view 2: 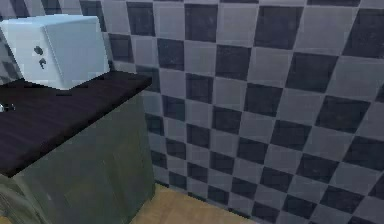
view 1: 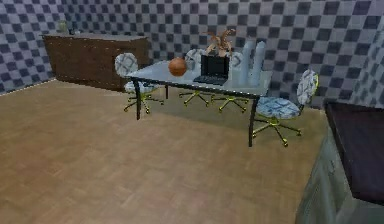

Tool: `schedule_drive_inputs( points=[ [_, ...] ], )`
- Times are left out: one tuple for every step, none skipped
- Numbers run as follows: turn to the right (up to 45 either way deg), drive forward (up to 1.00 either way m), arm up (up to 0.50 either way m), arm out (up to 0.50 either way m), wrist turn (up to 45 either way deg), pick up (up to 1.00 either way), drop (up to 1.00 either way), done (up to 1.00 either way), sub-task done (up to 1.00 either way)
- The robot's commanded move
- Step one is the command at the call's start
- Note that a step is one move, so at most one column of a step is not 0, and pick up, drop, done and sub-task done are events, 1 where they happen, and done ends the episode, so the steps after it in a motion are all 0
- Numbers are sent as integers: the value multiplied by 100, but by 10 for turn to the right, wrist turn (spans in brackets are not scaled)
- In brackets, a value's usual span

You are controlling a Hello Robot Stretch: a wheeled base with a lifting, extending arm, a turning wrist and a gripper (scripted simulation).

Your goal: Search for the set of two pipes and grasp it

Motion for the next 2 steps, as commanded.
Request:
schedule_drive_inputs(
  points=[
    [-60, 0, 0, 0, 0, 0, 0, 0, 0],
    [0, 50, 0, 0, 0, 0, 0, 0, 0]
  ],
)
